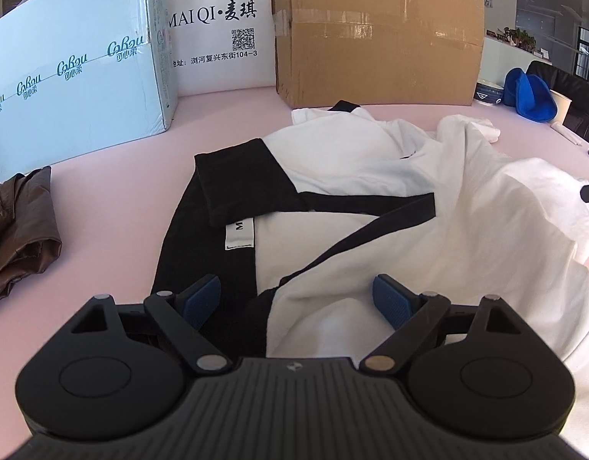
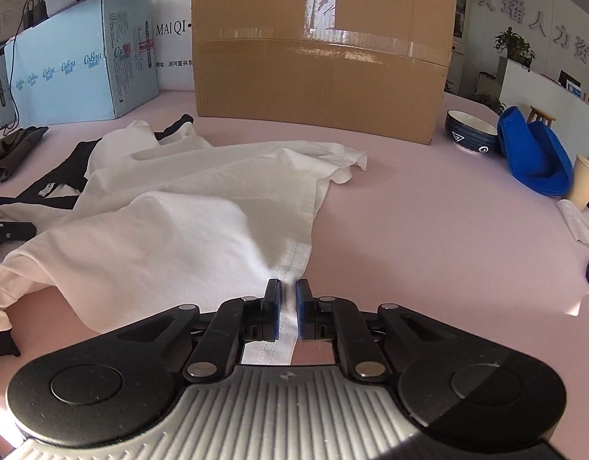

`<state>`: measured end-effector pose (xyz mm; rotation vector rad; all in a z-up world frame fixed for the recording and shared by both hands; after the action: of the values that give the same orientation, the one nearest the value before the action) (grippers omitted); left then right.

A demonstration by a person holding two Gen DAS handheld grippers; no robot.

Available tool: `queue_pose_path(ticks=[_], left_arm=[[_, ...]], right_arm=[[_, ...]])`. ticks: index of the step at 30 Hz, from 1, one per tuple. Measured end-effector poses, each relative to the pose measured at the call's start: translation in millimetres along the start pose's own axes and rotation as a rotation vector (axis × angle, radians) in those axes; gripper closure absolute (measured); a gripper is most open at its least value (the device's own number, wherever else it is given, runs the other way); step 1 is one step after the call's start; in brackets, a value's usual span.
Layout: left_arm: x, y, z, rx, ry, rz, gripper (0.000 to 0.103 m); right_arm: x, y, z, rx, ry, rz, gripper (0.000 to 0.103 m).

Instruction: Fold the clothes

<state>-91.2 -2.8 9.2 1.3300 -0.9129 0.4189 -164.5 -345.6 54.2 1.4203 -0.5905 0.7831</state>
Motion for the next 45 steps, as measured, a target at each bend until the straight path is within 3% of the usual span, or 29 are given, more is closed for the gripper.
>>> queue_pose_path(ticks=[6, 11, 16, 31, 34, 38, 42, 45], left_arm=[[3.8, 14.0, -2.8, 0.015, 0.008, 0.039, 0.017], [7.7, 16.6, -3.9, 0.01, 0.01, 0.036, 0.017], [6.6, 13.8, -1.7, 0.01, -0.002, 0.024, 0.017], [2.5, 5.6, 6.3, -0.019, -0.02, 0.011, 0.017], [2.2, 4.6, 3.9, -0.029, -0.002, 0.007, 0.017], [0.8, 1.2, 2.5, -0.034, 0.015, -0.005, 0.017], [-0.7, -0.6, 2.7, -0.036, 0.019, -0.009, 0.016], [-1.1, -1.4, 3.6, -0.036, 0.017, -0.009, 0.015]], right_arm=[[-7.5, 26.5, 18.0, -0.066, -0.027, 0.022, 0.097], [-16.7, 41.1, 28.4, -0.141, -0.034, 0.023, 0.101], [-30.4, 45.2, 40.7, -0.16, -0.07, -0.003, 0.101], [-35.4, 26.1, 35.3, -0.104, -0.065, -0.047, 0.101], [-25.8, 19.5, 31.8, -0.103, -0.049, -0.038, 0.092], [-8.3, 7.6, 27.8, -0.122, -0.019, -0.018, 0.065], [8.1, -6.3, 21.9, -0.1, 0.002, -0.008, 0.06], [19.9, -20.2, 15.8, -0.08, 0.021, 0.001, 0.048]])
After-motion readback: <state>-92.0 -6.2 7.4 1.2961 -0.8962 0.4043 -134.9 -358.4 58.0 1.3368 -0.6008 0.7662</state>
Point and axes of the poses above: each gripper's, at about its wrist camera, not at the fingertips, and y roughly against the way its jaws point, z to its right, x to its top, the point moved 4 cm from there along -y, roughly the way its jaws point, and after that the axes turned 2 degrees about -z, right-handed, at the moved point
